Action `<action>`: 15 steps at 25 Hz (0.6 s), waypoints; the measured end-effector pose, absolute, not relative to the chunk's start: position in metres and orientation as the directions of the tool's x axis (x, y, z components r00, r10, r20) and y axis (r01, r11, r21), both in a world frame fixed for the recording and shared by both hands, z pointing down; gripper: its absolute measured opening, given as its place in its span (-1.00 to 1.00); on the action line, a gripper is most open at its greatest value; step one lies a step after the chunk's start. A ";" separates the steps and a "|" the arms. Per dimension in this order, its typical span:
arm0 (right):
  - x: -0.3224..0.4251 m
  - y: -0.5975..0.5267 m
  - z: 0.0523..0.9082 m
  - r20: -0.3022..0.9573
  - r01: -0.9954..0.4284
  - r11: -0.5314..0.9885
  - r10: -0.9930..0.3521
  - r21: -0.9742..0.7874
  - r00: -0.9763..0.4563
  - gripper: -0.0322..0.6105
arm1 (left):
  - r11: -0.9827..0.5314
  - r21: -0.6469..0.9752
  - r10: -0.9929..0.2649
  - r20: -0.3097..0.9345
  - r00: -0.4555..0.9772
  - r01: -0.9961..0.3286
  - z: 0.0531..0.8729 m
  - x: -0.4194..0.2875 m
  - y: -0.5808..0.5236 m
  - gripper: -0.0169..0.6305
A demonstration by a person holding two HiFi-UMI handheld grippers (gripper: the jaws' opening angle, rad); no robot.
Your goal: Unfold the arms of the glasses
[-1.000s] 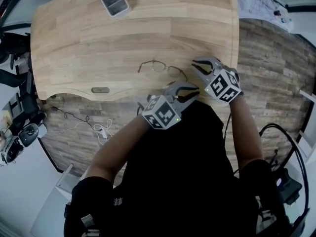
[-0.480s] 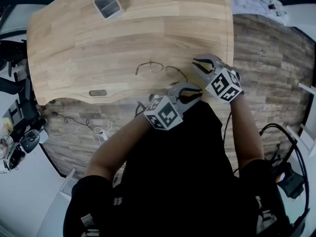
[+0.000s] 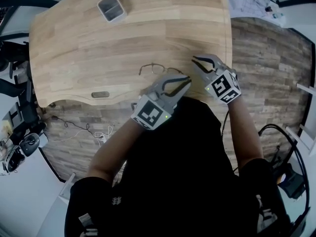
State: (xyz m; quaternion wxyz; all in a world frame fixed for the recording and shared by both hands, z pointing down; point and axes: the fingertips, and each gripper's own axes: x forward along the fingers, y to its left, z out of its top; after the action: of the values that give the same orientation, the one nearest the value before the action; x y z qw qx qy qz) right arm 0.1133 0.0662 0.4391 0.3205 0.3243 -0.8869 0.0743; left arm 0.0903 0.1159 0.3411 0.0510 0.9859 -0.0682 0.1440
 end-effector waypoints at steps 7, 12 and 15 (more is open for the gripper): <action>0.097 0.053 0.379 0.440 -0.741 0.669 -0.684 0.060 -0.582 -0.84 | -0.898 0.050 -0.416 0.226 0.881 -0.437 0.309 0.029 0.042 -0.93; 0.094 0.043 0.350 0.356 -0.819 0.573 -0.775 0.046 -0.522 -0.85 | -0.823 0.026 -0.545 0.249 0.801 -0.568 0.309 -0.019 0.012 -0.93; 0.102 0.036 0.335 0.308 -0.864 0.503 -0.818 -0.025 -0.485 -0.86 | -0.756 0.012 -0.632 0.246 0.735 -0.654 0.308 -0.049 -0.003 -0.93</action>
State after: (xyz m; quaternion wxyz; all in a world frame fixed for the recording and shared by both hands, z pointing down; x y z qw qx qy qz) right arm 0.1017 0.0361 0.3354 0.1291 0.4906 -0.8572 0.0882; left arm -0.0493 -0.0025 0.3079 0.0489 0.9301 -0.3458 0.1141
